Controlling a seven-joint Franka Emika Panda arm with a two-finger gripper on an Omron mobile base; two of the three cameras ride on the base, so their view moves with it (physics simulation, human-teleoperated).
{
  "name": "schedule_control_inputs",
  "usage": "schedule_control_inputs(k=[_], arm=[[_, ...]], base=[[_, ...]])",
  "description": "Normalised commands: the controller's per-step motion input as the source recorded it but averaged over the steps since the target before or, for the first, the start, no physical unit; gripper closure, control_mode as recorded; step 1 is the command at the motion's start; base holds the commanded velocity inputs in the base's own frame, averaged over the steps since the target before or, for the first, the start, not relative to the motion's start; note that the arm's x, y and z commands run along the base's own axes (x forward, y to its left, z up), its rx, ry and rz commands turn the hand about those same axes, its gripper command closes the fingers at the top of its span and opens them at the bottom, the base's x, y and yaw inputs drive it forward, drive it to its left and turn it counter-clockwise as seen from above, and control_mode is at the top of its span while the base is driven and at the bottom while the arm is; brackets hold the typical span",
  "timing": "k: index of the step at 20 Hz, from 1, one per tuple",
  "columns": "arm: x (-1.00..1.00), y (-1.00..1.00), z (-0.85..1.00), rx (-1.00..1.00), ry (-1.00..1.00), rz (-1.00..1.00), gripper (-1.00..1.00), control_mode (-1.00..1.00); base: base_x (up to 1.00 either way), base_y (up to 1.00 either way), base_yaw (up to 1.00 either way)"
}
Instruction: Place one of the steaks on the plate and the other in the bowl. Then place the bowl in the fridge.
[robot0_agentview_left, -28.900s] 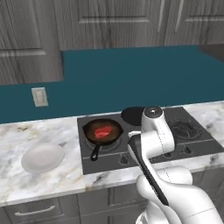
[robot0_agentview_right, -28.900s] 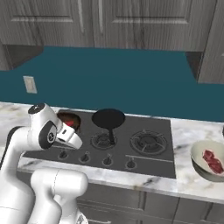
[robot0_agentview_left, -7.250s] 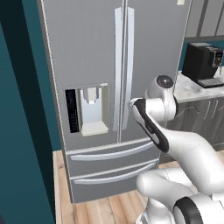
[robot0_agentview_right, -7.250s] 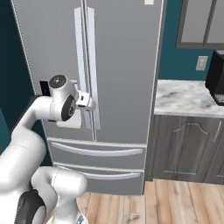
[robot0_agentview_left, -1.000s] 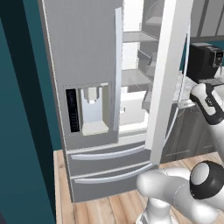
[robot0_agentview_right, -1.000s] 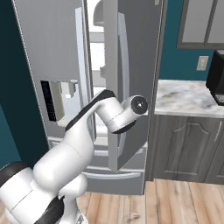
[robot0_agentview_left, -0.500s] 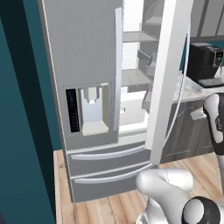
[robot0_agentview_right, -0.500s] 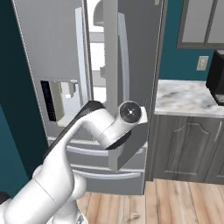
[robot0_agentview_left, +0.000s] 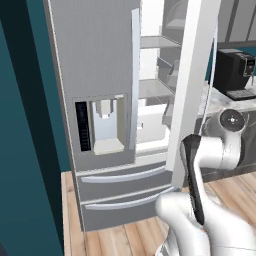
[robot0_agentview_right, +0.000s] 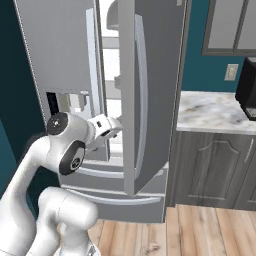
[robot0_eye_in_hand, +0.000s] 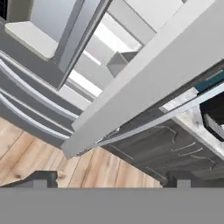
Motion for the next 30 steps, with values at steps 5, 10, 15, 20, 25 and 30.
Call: schedule_control_inputs(k=[5, 10, 15, 20, 25, 30], arm=[[0.19, 0.73, 0.00, -0.56, 0.05, 0.07, -1.00, -1.00], [0.50, 0.60, 0.23, -0.52, 0.12, 0.01, -1.00, -1.00], [0.74, 0.44, 0.07, -0.39, 0.36, 0.06, -1.00, -1.00], [0.64, -0.37, -0.10, -0.06, 0.19, -0.07, -1.00, -1.00], [0.66, -0.44, -0.02, -0.11, 0.13, -0.16, -1.00, -1.00], [0.37, -0.03, -0.05, -0.06, 0.01, -0.07, -1.00, -1.00]], base=[[0.00, 0.00, 0.00], [0.00, 0.00, 0.00], [0.00, 0.00, 0.00], [0.00, 0.00, 0.00], [0.00, 0.00, 0.00], [0.00, 0.00, 0.00]])
